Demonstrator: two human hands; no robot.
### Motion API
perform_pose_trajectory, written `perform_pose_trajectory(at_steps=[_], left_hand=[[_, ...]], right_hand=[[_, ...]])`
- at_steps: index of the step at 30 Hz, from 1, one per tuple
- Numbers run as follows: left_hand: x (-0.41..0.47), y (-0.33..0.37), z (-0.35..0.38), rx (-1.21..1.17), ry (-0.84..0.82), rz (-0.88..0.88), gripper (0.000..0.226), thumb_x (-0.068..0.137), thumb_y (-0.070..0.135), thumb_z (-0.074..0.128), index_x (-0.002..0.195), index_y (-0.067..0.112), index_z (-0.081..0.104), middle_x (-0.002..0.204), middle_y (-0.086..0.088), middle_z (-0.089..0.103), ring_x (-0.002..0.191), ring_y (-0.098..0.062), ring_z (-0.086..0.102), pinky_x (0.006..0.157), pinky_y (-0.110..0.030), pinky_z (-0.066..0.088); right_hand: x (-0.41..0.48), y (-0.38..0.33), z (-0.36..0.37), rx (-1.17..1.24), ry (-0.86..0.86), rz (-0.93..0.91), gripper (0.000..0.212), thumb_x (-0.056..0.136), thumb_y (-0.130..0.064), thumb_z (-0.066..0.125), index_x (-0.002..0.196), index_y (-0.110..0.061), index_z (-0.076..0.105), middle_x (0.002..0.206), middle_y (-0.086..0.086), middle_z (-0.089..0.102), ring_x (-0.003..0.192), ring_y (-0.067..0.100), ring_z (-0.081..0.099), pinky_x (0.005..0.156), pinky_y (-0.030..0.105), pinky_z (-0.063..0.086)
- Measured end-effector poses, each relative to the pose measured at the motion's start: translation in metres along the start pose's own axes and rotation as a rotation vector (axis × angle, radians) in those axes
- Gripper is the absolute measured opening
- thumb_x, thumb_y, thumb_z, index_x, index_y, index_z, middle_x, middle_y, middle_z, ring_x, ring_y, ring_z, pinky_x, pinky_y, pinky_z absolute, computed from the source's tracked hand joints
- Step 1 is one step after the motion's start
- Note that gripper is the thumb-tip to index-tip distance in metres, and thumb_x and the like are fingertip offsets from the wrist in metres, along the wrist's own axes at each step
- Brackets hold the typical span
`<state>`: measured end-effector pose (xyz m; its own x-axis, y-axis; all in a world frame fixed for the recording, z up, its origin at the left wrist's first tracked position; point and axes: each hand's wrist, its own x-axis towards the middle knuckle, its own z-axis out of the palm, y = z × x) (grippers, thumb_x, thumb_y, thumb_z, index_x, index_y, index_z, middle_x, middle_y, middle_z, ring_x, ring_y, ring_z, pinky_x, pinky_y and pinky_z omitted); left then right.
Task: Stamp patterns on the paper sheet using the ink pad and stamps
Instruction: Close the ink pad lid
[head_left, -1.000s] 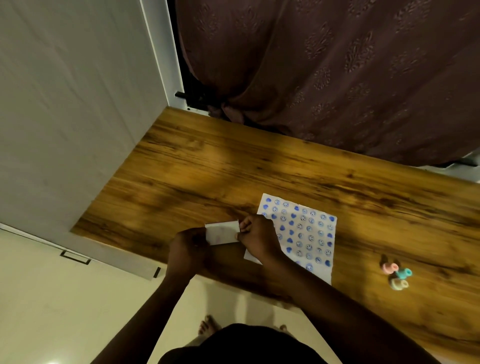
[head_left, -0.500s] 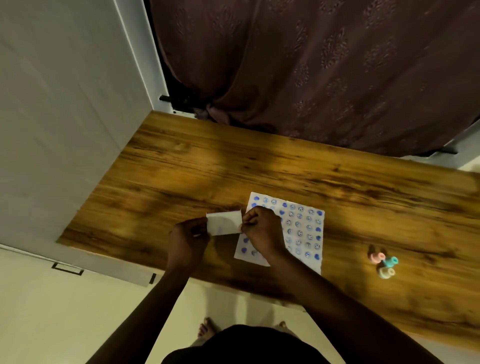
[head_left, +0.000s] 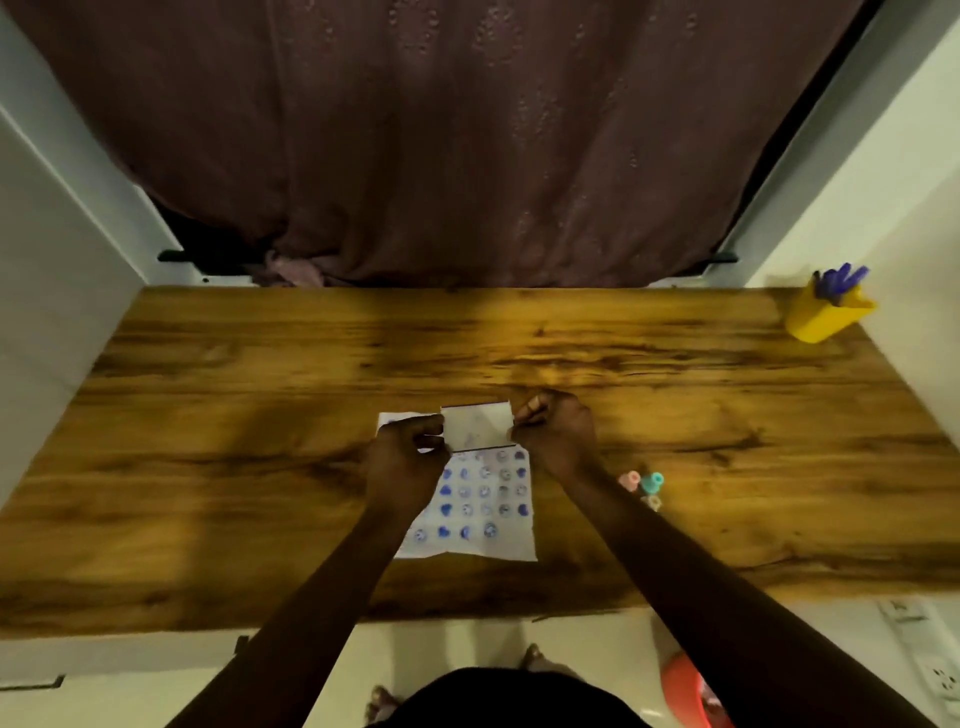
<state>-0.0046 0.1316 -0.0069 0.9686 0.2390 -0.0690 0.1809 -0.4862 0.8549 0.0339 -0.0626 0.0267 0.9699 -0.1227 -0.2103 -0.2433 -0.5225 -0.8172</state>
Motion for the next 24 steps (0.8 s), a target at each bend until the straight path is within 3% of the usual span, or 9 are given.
perform_pose_trajectory(at_steps=[2, 6, 9, 14, 19, 24], left_hand=[[0.002, 0.013, 0.024, 0.024, -0.021, 0.035, 0.037, 0.083, 0.006, 0.084, 0.118, 0.016, 0.079, 0.107, 0.003, 0.08, 0.083, 0.006, 0.067, 0.069, 0.0, 0.045], [0.01, 0.033, 0.066, 0.056, -0.064, 0.048, 0.037, 0.083, 0.006, 0.083, 0.119, 0.015, 0.078, 0.115, -0.005, 0.081, 0.097, -0.009, 0.074, 0.071, 0.001, 0.039], [0.015, 0.044, 0.094, 0.058, -0.109, 0.04, 0.037, 0.085, 0.003, 0.081, 0.119, 0.014, 0.077, 0.118, -0.007, 0.08, 0.102, -0.009, 0.072, 0.076, -0.003, 0.046], [0.019, 0.053, 0.135, 0.089, -0.155, 0.009, 0.038, 0.084, -0.001, 0.076, 0.12, 0.012, 0.078, 0.119, -0.007, 0.079, 0.108, -0.016, 0.072, 0.08, -0.015, 0.05], [0.018, 0.056, 0.16, 0.105, -0.149, -0.031, 0.035, 0.084, -0.001, 0.074, 0.117, 0.011, 0.078, 0.118, -0.009, 0.079, 0.111, -0.026, 0.073, 0.089, -0.028, 0.053], [0.019, 0.054, 0.167, 0.101, -0.14, -0.084, 0.034, 0.084, -0.003, 0.074, 0.115, 0.011, 0.074, 0.119, -0.012, 0.077, 0.11, -0.031, 0.073, 0.092, -0.041, 0.06]], right_hand=[[0.007, 0.011, -0.023, -0.003, 0.026, 0.008, 0.015, 0.072, 0.005, 0.08, 0.083, -0.001, 0.073, 0.082, 0.004, 0.074, 0.074, 0.013, 0.067, 0.066, 0.022, 0.054], [0.019, 0.03, -0.058, -0.036, 0.071, 0.044, 0.015, 0.071, 0.006, 0.08, 0.084, 0.003, 0.074, 0.087, 0.01, 0.076, 0.079, 0.02, 0.069, 0.072, 0.027, 0.056], [0.03, 0.045, -0.079, -0.062, 0.082, 0.086, 0.016, 0.071, 0.004, 0.08, 0.086, 0.003, 0.074, 0.088, 0.009, 0.076, 0.074, 0.014, 0.065, 0.057, 0.01, 0.047], [0.047, 0.068, -0.105, -0.113, 0.062, 0.121, 0.017, 0.068, 0.005, 0.08, 0.084, 0.001, 0.075, 0.083, 0.004, 0.073, 0.072, 0.01, 0.064, 0.061, 0.014, 0.047], [0.058, 0.085, -0.115, -0.134, 0.02, 0.15, 0.017, 0.07, 0.005, 0.079, 0.085, -0.001, 0.075, 0.09, 0.009, 0.076, 0.086, 0.022, 0.073, 0.081, 0.037, 0.062], [0.063, 0.095, -0.115, -0.147, -0.009, 0.171, 0.019, 0.072, 0.001, 0.082, 0.09, 0.0, 0.075, 0.093, 0.009, 0.076, 0.088, 0.02, 0.072, 0.073, 0.029, 0.058]])
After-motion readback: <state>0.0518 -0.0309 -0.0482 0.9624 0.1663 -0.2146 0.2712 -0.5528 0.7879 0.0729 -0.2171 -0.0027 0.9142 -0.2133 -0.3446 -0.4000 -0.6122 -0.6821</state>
